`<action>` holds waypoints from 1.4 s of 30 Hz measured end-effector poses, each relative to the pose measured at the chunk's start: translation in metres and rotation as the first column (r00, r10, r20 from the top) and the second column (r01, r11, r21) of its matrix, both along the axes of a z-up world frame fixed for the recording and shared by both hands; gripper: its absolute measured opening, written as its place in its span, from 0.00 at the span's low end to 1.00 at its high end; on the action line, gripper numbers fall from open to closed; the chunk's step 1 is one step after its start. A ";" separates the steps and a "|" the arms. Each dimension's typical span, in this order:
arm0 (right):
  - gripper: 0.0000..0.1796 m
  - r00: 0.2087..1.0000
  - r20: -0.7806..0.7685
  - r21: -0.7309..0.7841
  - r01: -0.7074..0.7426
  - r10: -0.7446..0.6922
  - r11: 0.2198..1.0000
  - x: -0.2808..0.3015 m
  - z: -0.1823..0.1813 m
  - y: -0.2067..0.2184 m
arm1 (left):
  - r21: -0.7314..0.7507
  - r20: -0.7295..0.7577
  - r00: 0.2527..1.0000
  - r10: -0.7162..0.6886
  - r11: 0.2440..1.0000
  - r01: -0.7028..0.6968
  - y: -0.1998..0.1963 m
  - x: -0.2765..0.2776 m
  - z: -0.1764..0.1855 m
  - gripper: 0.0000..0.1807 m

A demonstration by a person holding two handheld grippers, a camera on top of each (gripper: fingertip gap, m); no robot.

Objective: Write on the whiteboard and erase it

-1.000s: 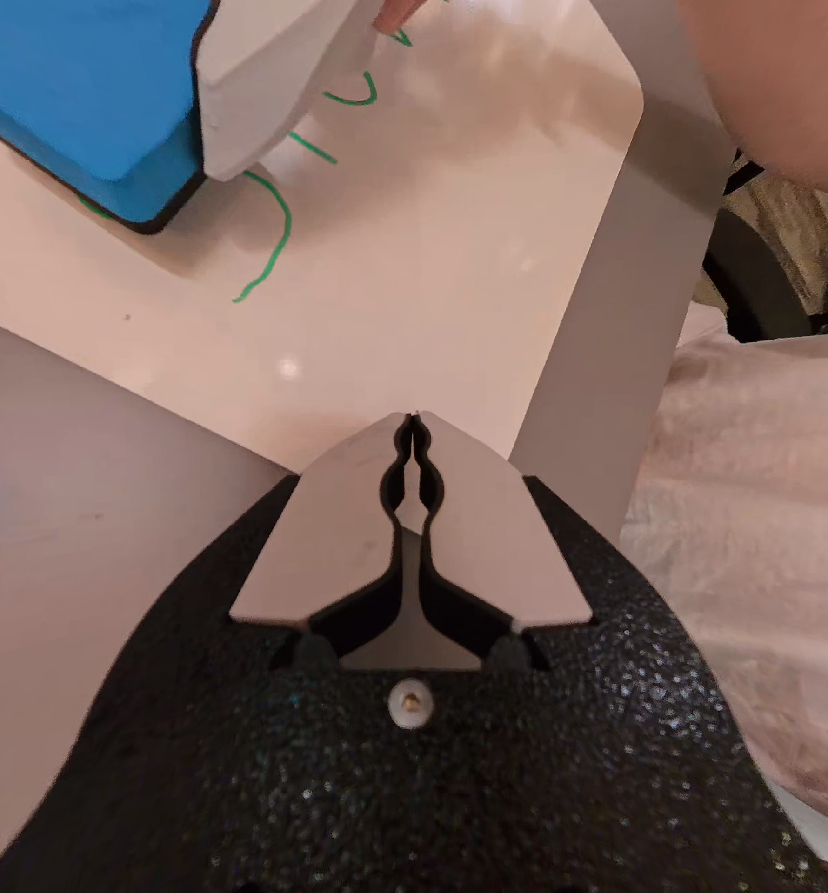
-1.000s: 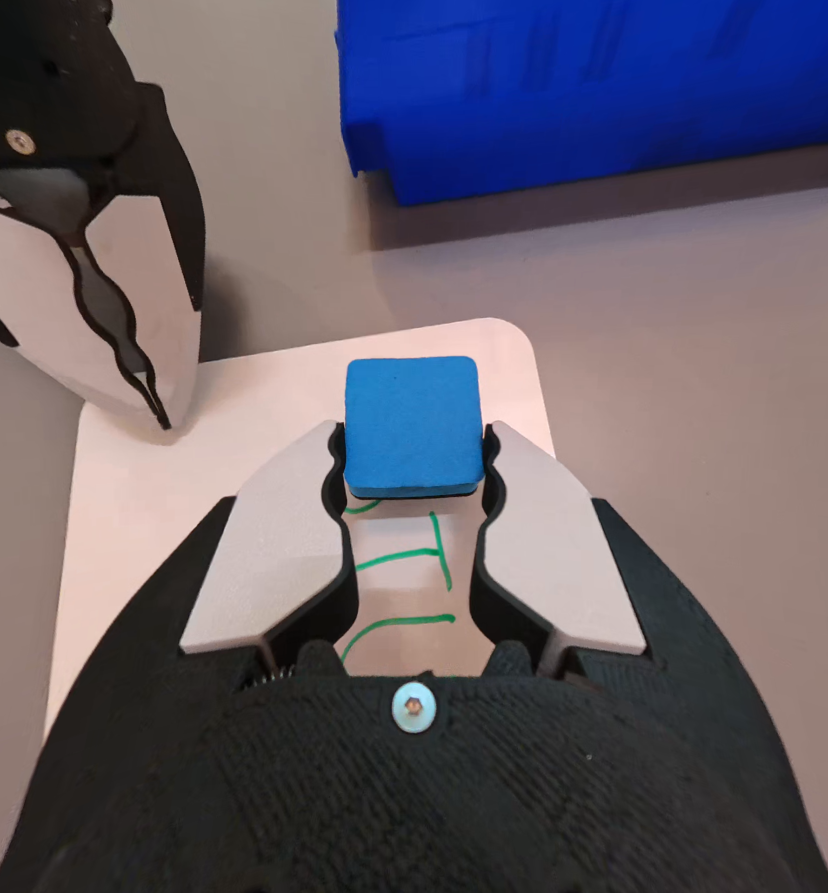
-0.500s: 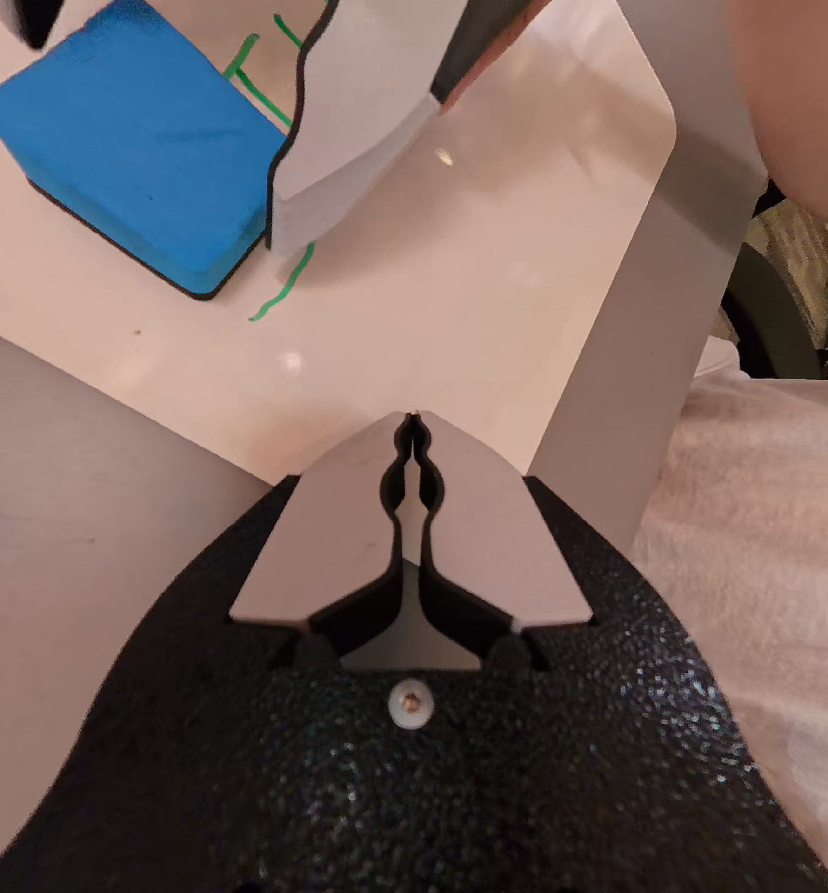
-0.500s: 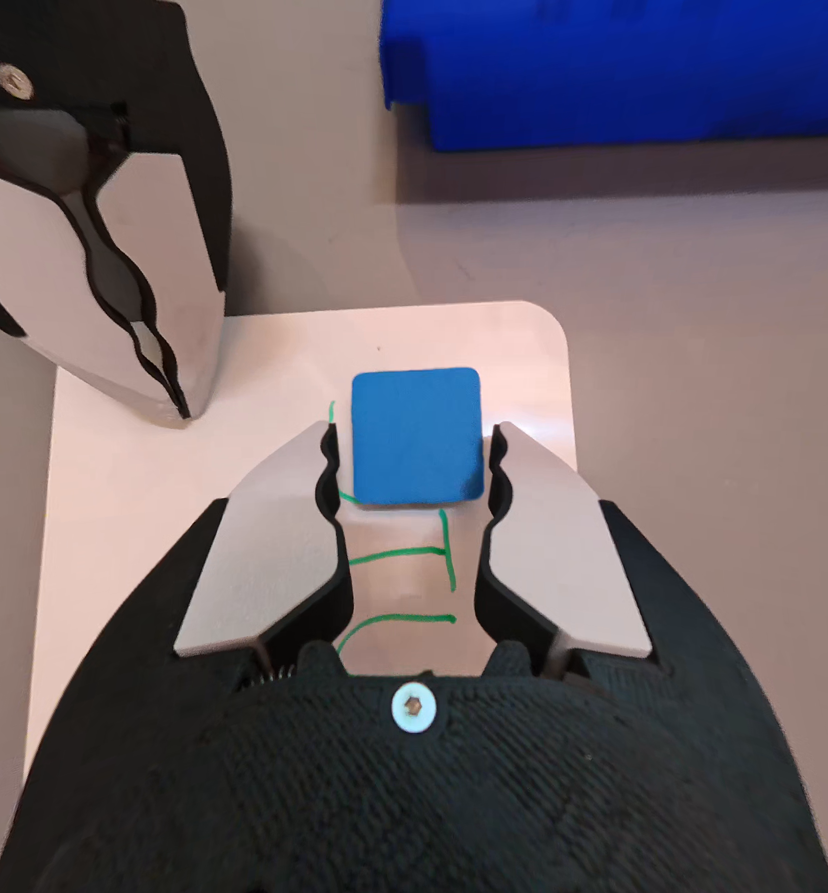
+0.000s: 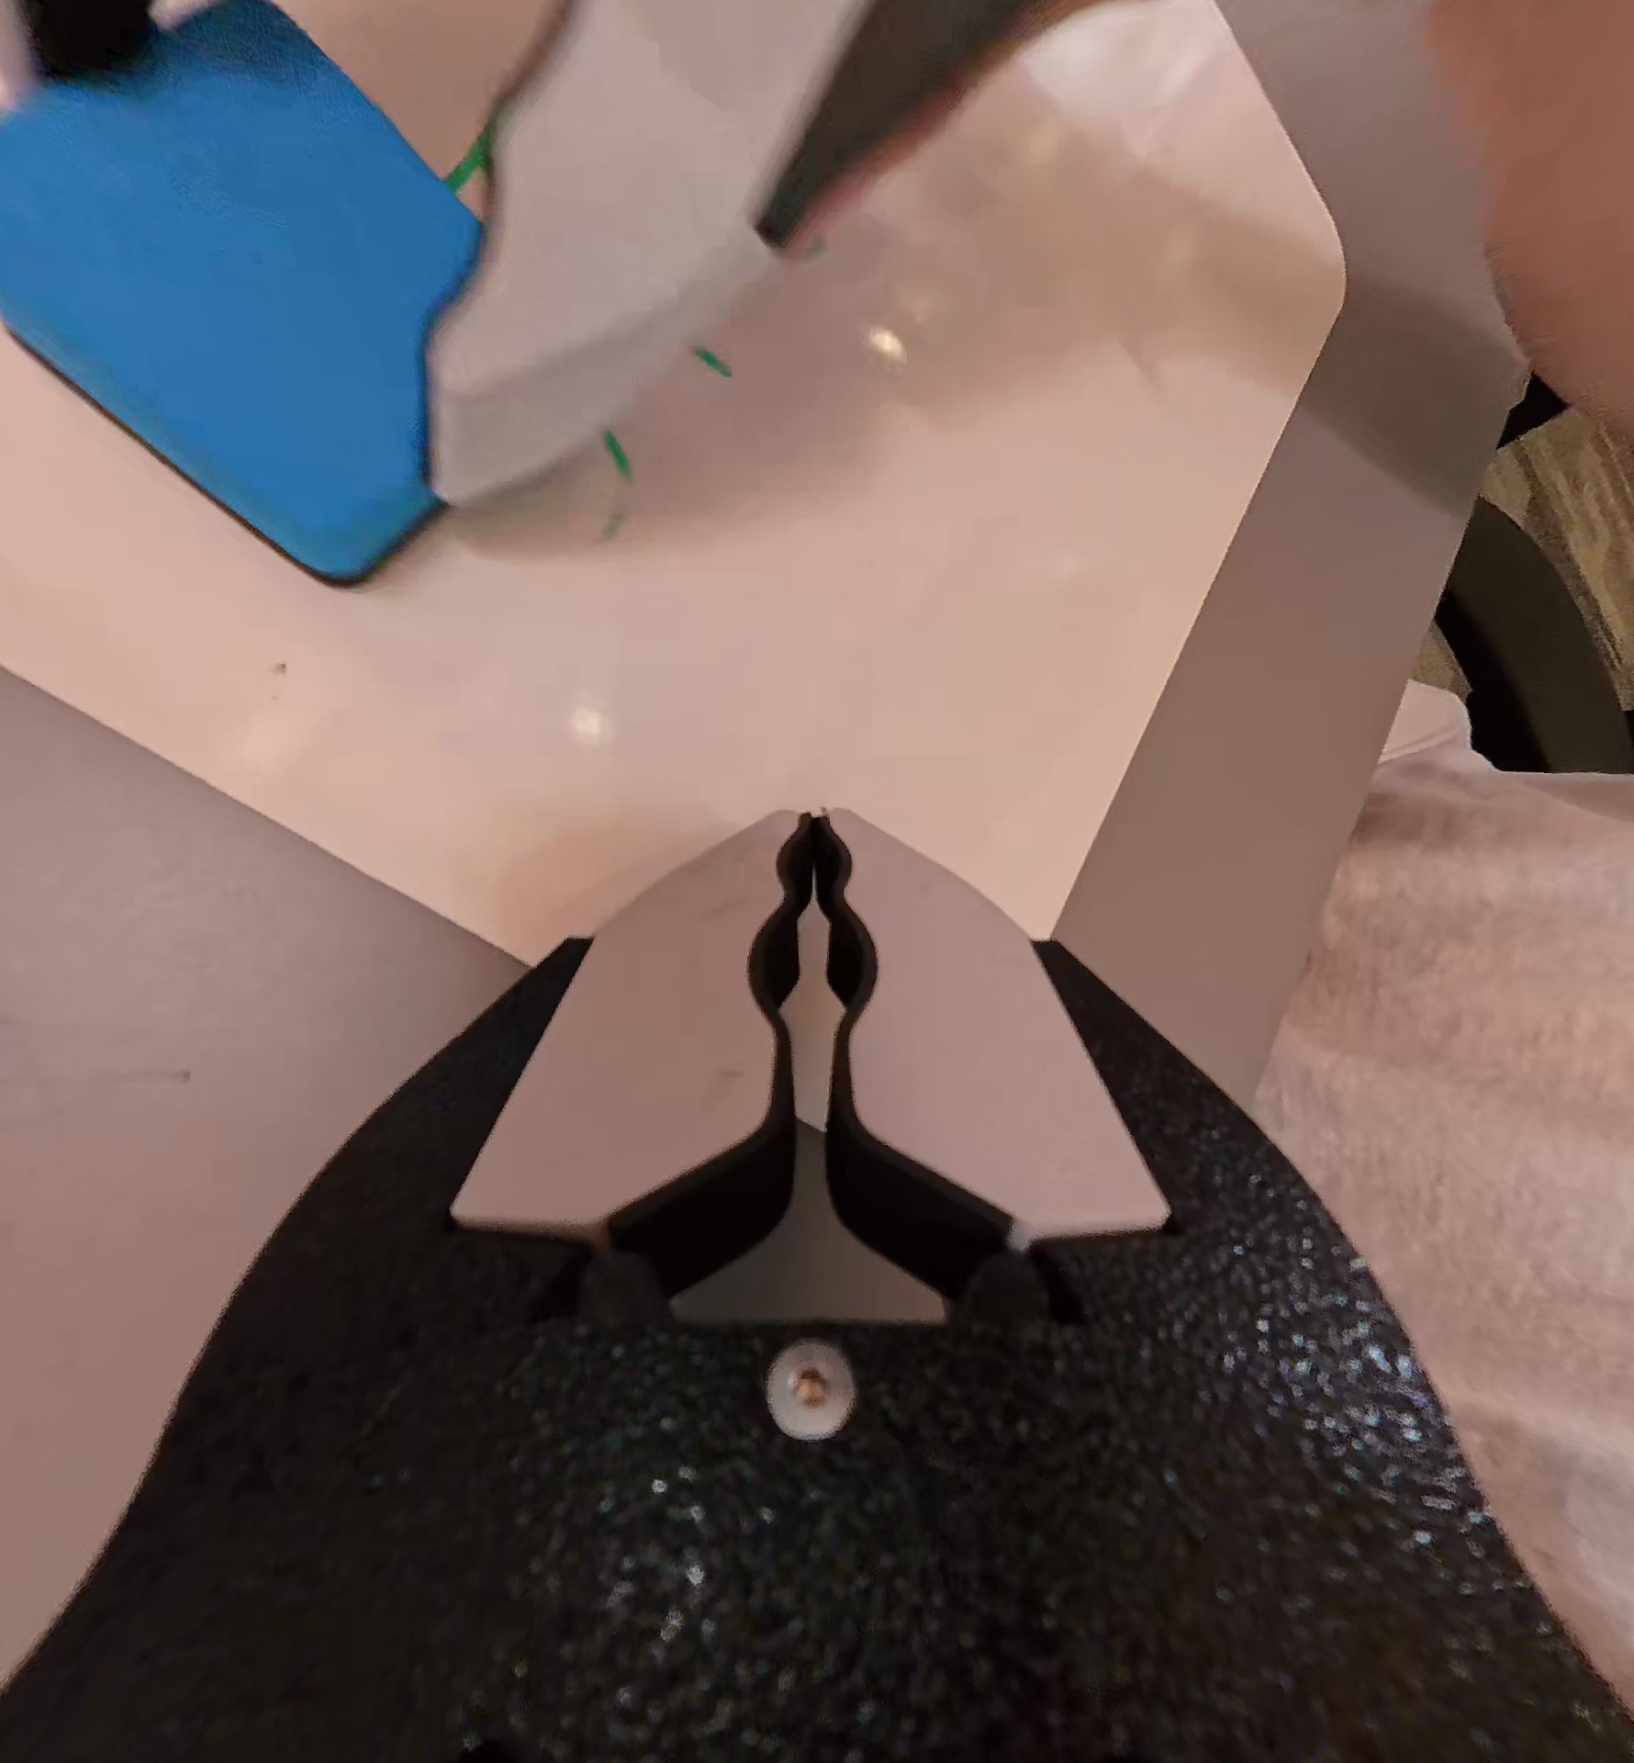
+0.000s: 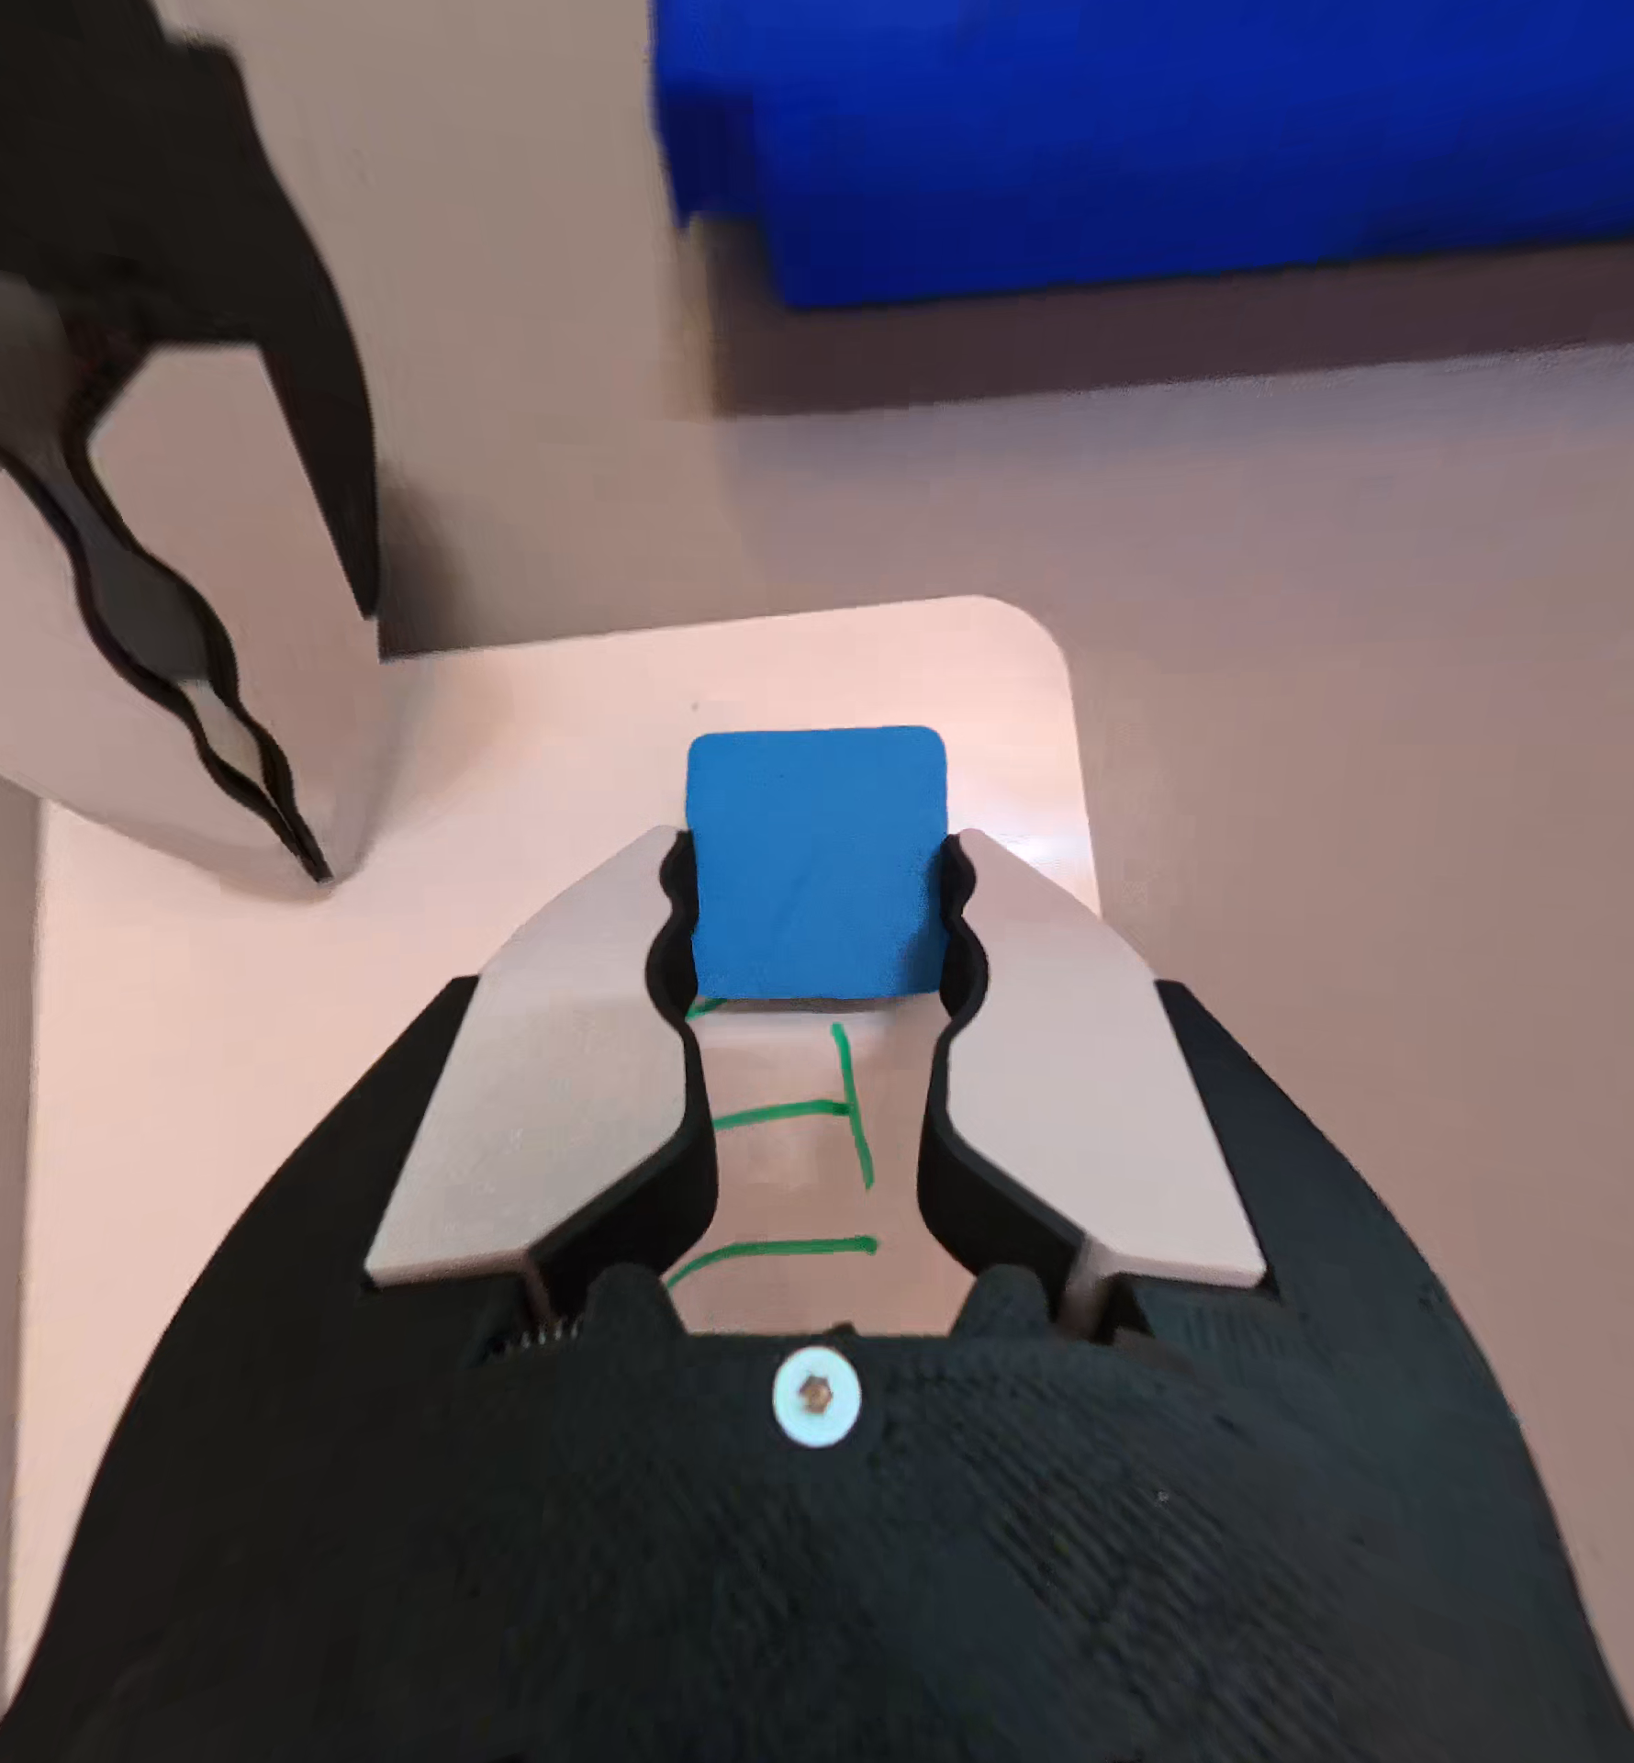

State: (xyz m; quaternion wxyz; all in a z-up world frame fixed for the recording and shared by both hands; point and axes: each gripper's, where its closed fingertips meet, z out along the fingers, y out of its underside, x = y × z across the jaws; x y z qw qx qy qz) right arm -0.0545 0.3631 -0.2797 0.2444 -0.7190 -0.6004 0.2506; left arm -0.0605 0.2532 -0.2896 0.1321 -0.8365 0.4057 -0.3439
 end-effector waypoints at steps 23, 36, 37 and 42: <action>0.27 0.983 0.004 0.016 -0.184 0.184 0.983 0.015 -0.002 -0.046 | -0.033 0.010 0.999 0.037 0.999 -0.037 0.005 0.003 0.000 0.00; 0.28 0.993 -0.077 0.021 0.094 -0.092 0.995 0.076 -0.003 0.007 | -0.046 0.007 1.000 0.029 0.999 -0.028 0.010 0.004 0.000 0.00; 0.27 0.981 -0.132 -0.033 0.138 -0.141 0.990 0.081 -0.002 0.016 | -0.045 0.005 0.999 0.032 0.998 -0.032 0.011 0.004 0.000 0.00; 0.28 0.984 -0.010 0.013 -0.177 0.177 0.984 0.072 -0.001 -0.059 | -0.052 -0.003 1.000 0.028 0.998 -0.028 0.009 0.005 0.000 0.00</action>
